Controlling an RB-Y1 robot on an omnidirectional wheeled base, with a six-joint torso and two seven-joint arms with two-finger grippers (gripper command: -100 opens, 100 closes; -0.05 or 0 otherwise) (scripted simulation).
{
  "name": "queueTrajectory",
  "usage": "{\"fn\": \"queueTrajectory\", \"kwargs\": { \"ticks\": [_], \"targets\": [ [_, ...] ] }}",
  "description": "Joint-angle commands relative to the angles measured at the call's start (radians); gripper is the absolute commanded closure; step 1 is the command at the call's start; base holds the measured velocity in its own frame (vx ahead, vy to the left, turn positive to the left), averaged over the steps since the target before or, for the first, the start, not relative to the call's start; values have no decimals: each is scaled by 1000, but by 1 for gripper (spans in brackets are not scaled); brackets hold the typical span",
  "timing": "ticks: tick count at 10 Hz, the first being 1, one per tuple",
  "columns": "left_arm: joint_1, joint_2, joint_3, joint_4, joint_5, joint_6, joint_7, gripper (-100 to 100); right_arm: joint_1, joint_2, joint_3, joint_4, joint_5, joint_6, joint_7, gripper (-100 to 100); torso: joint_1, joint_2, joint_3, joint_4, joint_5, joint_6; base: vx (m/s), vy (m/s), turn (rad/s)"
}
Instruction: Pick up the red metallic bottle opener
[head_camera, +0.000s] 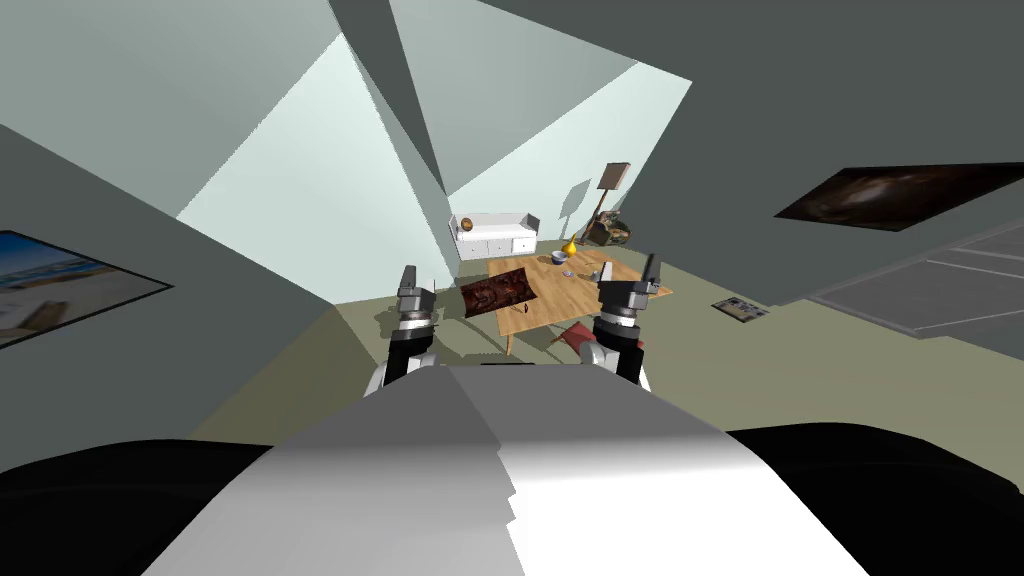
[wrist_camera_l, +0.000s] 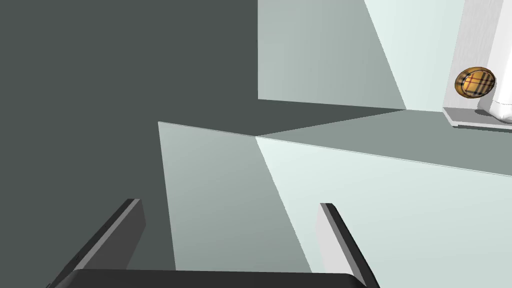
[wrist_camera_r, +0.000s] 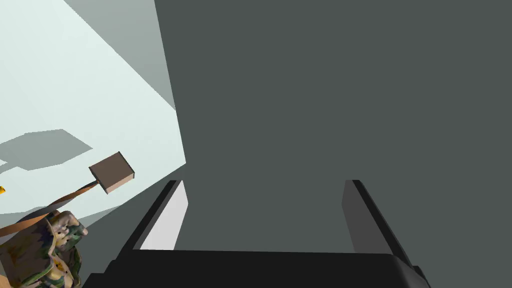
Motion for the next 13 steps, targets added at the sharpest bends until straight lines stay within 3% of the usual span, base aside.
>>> {"fn": "queueTrajectory", "kwargs": {
  "ticks": [1,10,13],
  "targets": [
    [0,0,0,0,0,0,0,0,8,-44,18,11,36,-5,16,-100,0,0,0,0,0,0,-33,29,43],
    [0,0,0,0,0,0,0,0,69,-283,143,101,281,-40,143,-100,3,3,2,1,1,0,-58,63,54],
    [0,0,0,0,0,0,0,0,80,-333,166,121,342,-46,169,-100,3,2,1,1,1,0,-28,45,50]
  ]
}}
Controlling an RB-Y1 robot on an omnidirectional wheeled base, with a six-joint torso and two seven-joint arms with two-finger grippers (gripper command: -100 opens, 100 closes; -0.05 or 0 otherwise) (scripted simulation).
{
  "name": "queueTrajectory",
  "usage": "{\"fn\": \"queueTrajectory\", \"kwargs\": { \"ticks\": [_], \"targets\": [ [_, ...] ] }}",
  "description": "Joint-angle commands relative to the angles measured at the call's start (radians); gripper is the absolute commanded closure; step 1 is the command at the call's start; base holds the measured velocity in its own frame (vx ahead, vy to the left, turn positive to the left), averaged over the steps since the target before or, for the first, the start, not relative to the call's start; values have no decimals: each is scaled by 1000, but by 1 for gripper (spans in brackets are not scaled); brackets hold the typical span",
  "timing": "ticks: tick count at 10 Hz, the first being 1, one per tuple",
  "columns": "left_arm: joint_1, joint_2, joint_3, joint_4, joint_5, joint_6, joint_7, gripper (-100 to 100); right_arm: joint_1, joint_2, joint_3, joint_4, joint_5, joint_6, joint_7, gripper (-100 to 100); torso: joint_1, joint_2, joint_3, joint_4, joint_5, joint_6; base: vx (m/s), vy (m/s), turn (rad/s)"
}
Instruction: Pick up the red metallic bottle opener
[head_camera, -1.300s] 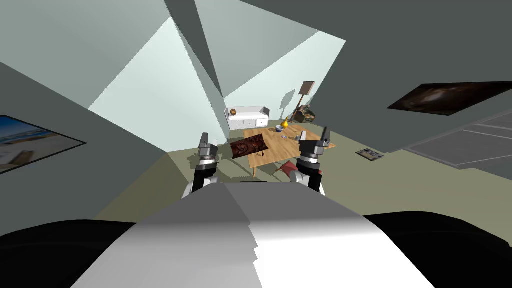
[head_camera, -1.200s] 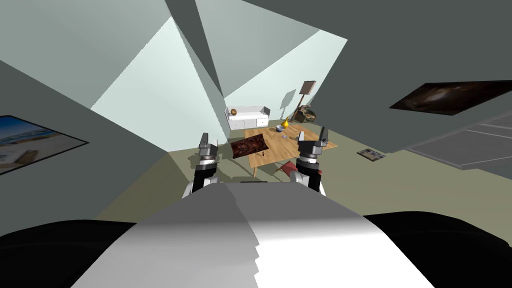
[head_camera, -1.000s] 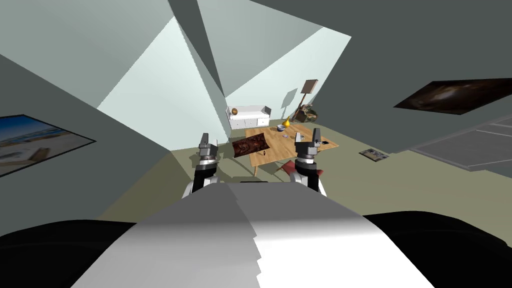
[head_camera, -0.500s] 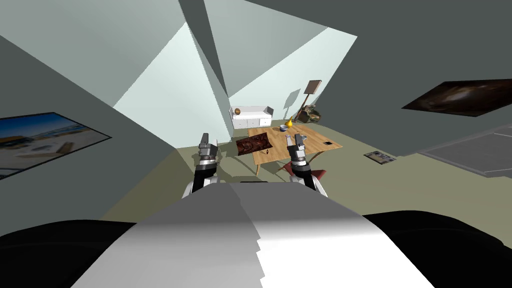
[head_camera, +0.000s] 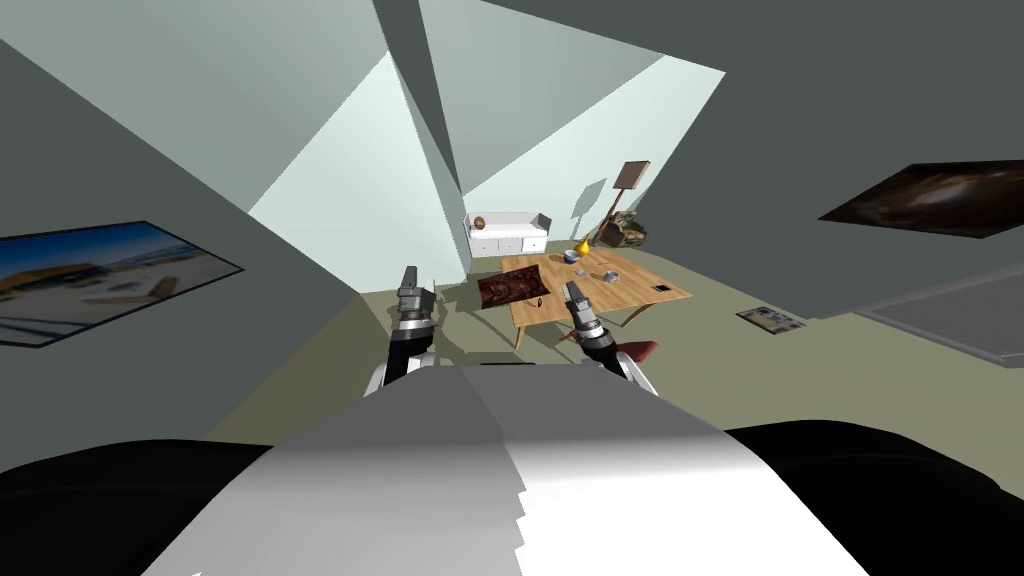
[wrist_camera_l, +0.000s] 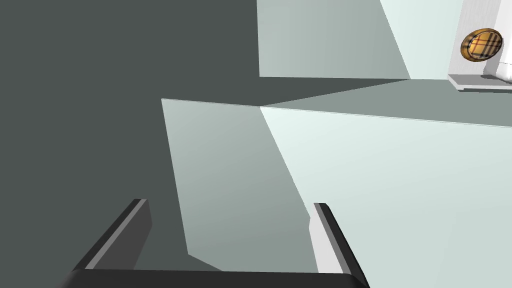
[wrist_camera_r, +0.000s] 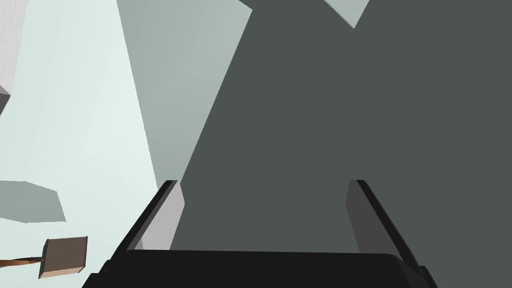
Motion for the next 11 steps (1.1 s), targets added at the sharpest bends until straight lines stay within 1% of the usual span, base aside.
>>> {"fn": "queueTrajectory", "kwargs": {
  "ticks": [1,2,3,4,5,6,7,8,9,10,11],
  "targets": [
    [0,0,0,0,0,0,0,0,19,-50,26,25,50,-13,34,-100,0,0,0,0,0,0,-37,60,79],
    [0,0,0,0,0,0,0,0,19,-55,26,25,63,-13,34,-100,1,0,0,0,0,0,-22,58,42],
    [0,0,0,0,0,0,0,0,31,-99,51,48,98,-19,64,-100,1,0,0,0,0,0,-17,68,100],
    [0,0,0,0,0,0,0,0,31,-103,51,48,117,-19,64,-100,1,0,0,0,0,0,-13,57,48],
    [0,0,0,0,0,0,0,0,42,-152,75,72,145,-25,95,-100,1,-1,0,0,0,0,-10,75,97],
    [0,0,0,0,0,0,0,0,42,-152,75,72,172,-25,95,-100,2,-1,0,0,0,0,-7,58,55],
    [0,0,0,0,0,0,0,0,54,-198,99,97,203,-30,128,-100,1,-1,-1,0,0,0,-9,73,97],
    [0,0,0,0,0,0,0,0,54,-202,99,97,229,-30,128,-100,2,-1,-1,0,0,0,-1,57,48],
    [0,0,0,0,0,0,0,0,65,-251,123,123,258,-36,163,-100,1,-2,-1,0,0,0,6,70,117],
    [0,0,0,0,0,0,0,0,65,-252,123,123,285,-36,163,-100,2,-2,-1,0,0,0,15,65,54],
    [0,0,0,0,0,0,0,0,76,-295,146,150,319,-41,198,-100,1,-2,-1,0,0,0,25,88,111]
  ]
}}
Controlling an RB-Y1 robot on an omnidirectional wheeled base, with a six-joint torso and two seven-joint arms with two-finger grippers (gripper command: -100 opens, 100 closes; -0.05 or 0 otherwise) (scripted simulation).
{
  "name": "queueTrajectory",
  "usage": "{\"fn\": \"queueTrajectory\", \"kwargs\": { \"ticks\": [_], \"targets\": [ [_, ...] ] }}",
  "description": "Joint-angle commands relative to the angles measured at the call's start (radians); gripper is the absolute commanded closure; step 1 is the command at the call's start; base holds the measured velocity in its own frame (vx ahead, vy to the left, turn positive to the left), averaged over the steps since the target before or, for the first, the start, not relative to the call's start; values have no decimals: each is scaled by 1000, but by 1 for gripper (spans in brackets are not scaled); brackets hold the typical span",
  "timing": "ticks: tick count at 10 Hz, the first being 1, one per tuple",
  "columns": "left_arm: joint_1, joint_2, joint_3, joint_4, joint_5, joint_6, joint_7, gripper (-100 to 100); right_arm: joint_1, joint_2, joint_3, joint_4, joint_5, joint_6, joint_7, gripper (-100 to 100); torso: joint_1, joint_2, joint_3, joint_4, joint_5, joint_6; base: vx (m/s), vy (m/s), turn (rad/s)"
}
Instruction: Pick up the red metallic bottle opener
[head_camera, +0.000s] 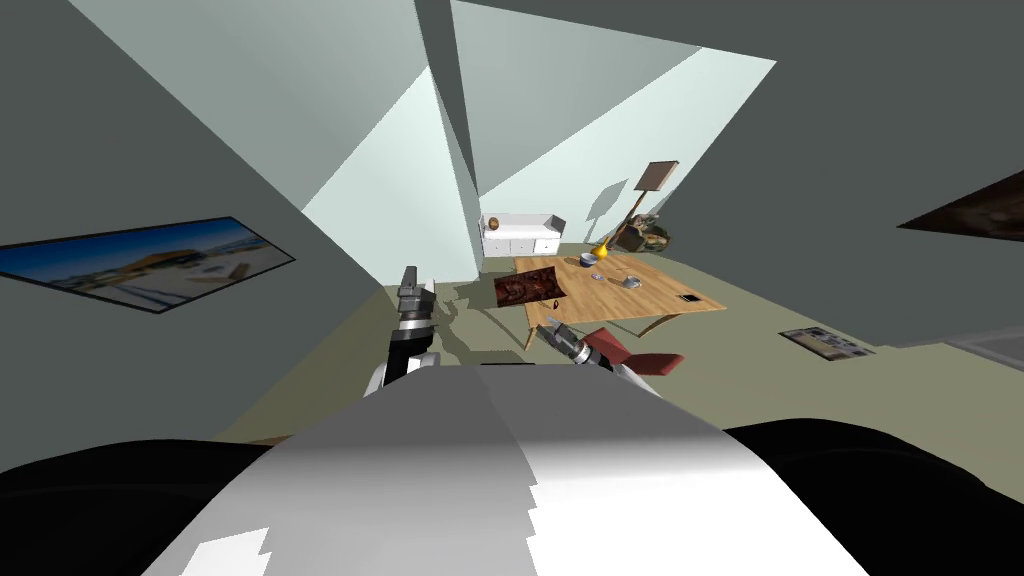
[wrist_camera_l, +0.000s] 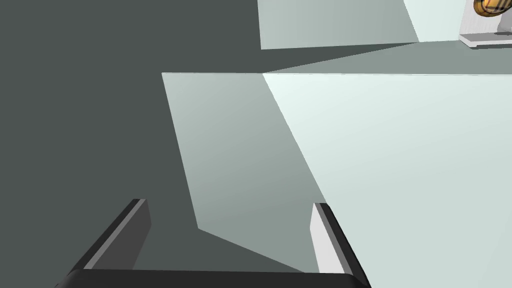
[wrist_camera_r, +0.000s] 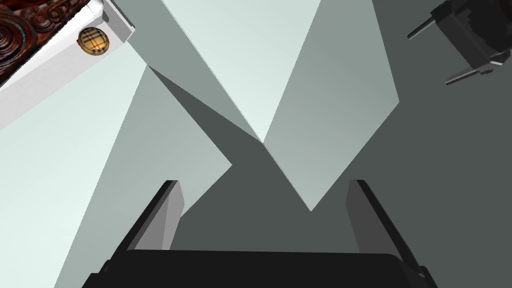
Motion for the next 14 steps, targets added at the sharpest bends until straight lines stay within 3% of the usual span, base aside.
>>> {"fn": "queueTrajectory", "kwargs": {
  "ticks": [1,4,5,6,7,8,9,12,13,14],
  "targets": [
    [0,0,0,0,0,0,0,0,10,-34,9,2,42,0,17,-100,0,0,0,0,0,0,25,73,55],
    [0,0,0,0,0,0,0,0,31,-122,52,59,132,-8,91,-100,-1,0,0,0,0,0,37,82,90],
    [0,0,0,0,0,0,0,0,31,-133,52,59,154,-8,91,-100,1,-1,-1,0,0,0,40,80,53],
    [0,0,0,0,0,0,0,0,40,-176,71,89,182,-11,129,-100,0,-1,-1,0,0,1,63,86,113],
    [0,0,0,0,0,0,0,0,40,-182,71,89,208,-11,129,-100,0,-2,-1,0,0,0,68,70,54],
    [0,0,0,0,0,0,0,0,49,-227,89,120,238,-14,167,-100,-1,-3,-1,-1,0,0,88,91,91],
    [0,0,0,0,0,0,0,0,49,-229,89,120,261,-14,167,-100,0,-4,-2,-1,0,0,66,72,47],
    [0,0,0,0,0,0,0,0,64,-314,121,182,352,-17,245,-100,-1,-4,-2,-1,0,0,89,69,72],
    [0,0,0,0,0,0,0,0,64,-320,121,182,361,-17,245,-100,-1,-4,-2,-1,0,0,93,49,43],
    [0,0,0,0,0,0,0,0,70,-357,134,214,405,-17,283,-100,-2,-4,-2,-1,0,0,124,56,64]
  ]
}}
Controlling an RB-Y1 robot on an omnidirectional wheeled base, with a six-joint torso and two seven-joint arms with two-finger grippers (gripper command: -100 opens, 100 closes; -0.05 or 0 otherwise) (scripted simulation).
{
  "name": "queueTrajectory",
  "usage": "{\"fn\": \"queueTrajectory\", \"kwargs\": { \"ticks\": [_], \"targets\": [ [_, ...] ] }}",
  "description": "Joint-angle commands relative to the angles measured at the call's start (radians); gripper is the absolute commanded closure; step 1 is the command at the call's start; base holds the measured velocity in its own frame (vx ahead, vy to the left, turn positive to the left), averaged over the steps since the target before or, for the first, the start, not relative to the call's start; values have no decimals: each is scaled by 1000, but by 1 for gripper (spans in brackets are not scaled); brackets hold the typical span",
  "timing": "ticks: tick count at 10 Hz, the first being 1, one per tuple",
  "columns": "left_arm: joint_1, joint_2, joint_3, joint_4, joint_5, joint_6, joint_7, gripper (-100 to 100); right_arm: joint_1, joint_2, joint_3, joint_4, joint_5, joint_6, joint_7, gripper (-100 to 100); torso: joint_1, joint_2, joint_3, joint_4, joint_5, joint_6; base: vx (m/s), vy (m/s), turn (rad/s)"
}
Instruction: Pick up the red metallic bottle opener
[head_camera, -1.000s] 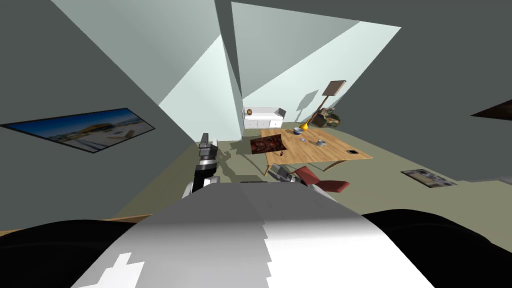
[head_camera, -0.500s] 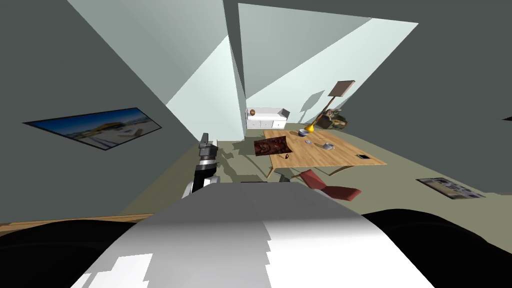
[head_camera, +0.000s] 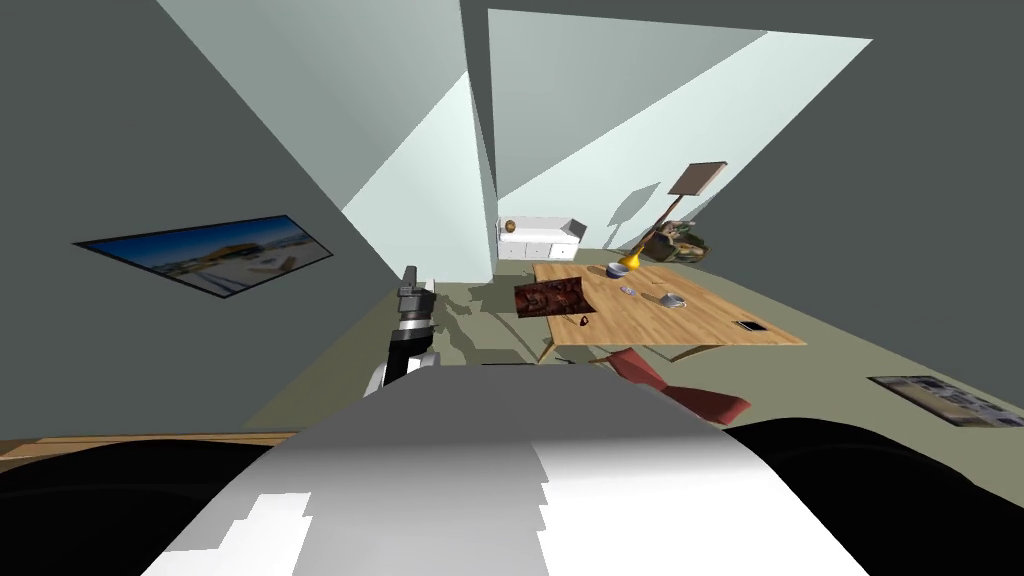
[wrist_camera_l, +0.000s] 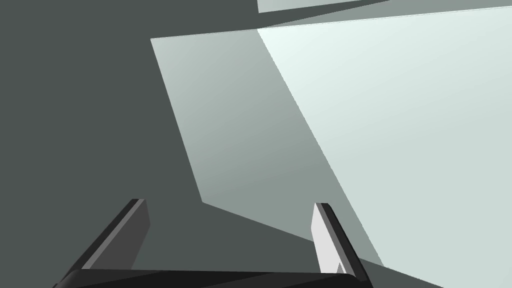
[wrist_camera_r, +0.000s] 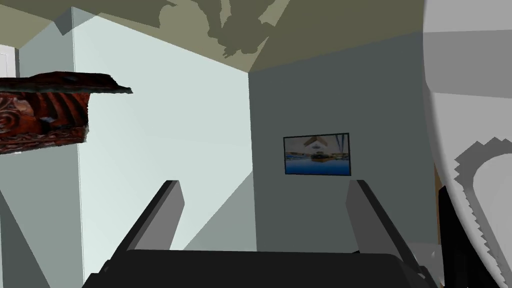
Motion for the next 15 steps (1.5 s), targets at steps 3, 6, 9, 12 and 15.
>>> {"fn": "queueTrajectory", "kwargs": {
  "ticks": [3,6,9,12,15],
  "targets": [
    [0,0,0,0,0,0,0,0,14,-69,11,48,66,-6,62,-100,0,0,0,0,0,0,115,46,38],
    [0,0,0,0,0,0,0,0,24,-144,29,112,148,-4,138,-100,-3,-5,-3,-1,-1,0,182,17,25],
    [0,0,0,0,0,0,0,0,32,-210,41,176,220,1,210,-100,-4,-9,-5,-2,-1,0,221,-1,-10],
    [0,0,0,0,0,0,0,0,37,-268,47,237,281,7,278,-100,-2,-8,-5,-2,-1,0,216,22,-44],
    [0,0,0,0,0,0,0,0,40,-336,48,319,353,19,368,-100,-2,-7,-4,-2,0,0,230,28,-85]
  ]
}}
